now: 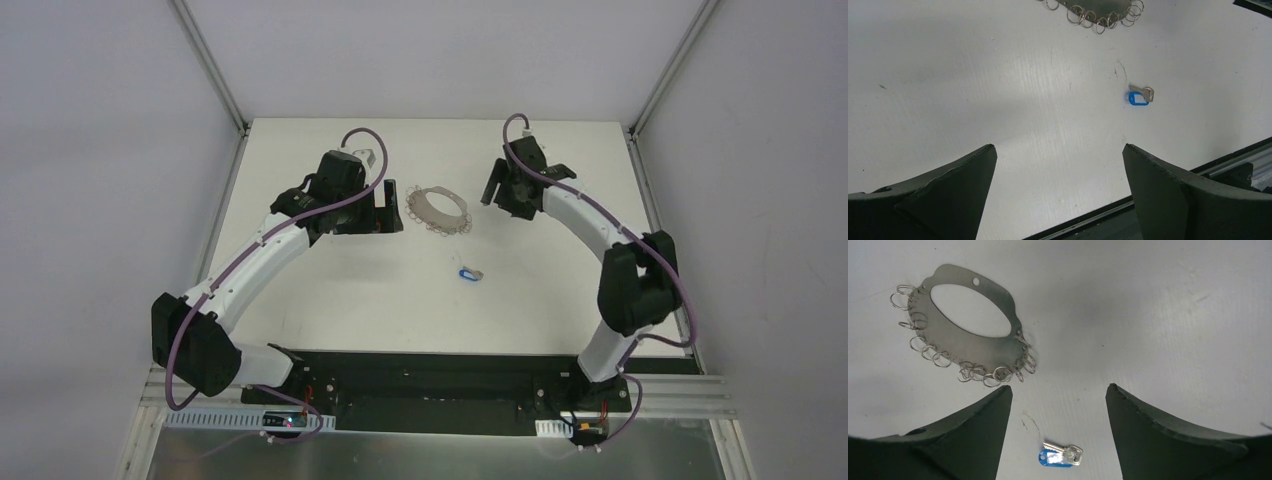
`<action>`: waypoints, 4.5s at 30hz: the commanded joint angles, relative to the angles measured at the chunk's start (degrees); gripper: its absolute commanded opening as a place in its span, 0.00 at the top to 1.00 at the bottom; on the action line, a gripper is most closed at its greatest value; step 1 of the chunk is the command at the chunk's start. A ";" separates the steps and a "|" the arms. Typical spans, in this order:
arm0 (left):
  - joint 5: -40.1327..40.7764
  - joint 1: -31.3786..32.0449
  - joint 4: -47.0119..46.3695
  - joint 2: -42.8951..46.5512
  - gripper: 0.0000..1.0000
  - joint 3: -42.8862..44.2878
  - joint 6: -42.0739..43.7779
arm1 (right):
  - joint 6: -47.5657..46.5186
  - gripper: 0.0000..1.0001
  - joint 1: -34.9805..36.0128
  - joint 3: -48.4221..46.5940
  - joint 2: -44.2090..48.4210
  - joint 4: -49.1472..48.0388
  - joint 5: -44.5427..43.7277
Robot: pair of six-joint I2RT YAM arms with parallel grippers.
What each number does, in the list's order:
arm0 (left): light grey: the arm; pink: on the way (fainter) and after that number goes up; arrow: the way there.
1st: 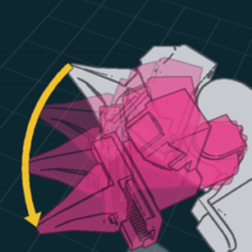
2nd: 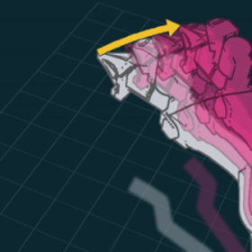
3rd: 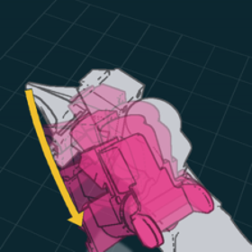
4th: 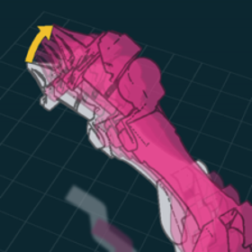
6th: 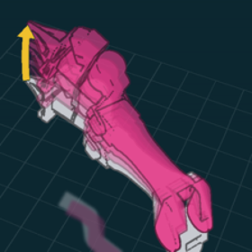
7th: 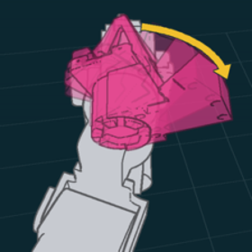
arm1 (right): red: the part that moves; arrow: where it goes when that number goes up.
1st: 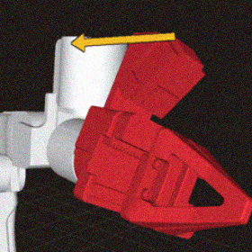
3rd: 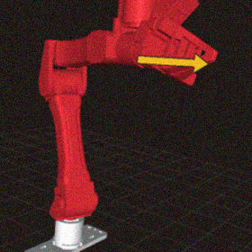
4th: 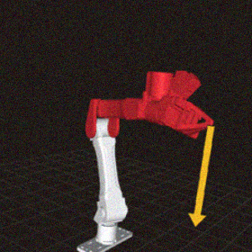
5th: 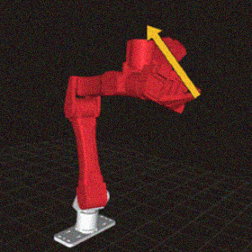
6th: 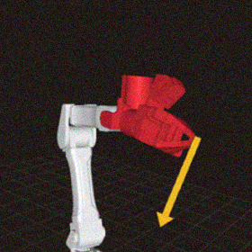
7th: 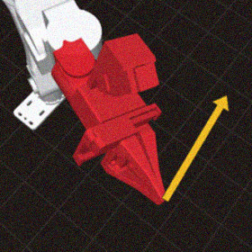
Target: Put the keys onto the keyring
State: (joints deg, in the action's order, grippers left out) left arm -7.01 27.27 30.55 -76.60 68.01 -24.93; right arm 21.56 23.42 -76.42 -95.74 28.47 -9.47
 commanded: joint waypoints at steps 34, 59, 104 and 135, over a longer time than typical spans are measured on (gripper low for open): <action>-6.81 -3.67 0.04 0.39 0.00 0.11 -2.62 | -17.60 0.74 -1.14 -11.03 -23.08 -10.65 24.09; -14.21 -4.33 -2.12 2.05 0.00 -0.34 -1.44 | -18.68 1.00 6.02 -3.62 -10.28 -13.92 14.42; -50.43 -1.89 -27.99 14.57 0.36 2.39 -3.23 | -24.63 1.00 19.04 -0.88 32.74 -7.48 44.12; -55.92 -1.16 -42.77 19.13 0.63 -5.41 -10.07 | -16.74 1.00 24.72 -1.95 30.61 -21.52 38.98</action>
State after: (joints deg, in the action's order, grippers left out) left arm -60.42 25.58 -8.29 -58.78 62.85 -34.13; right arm 3.53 47.79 -75.33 -64.75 12.16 29.56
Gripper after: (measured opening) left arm 0.381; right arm 0.009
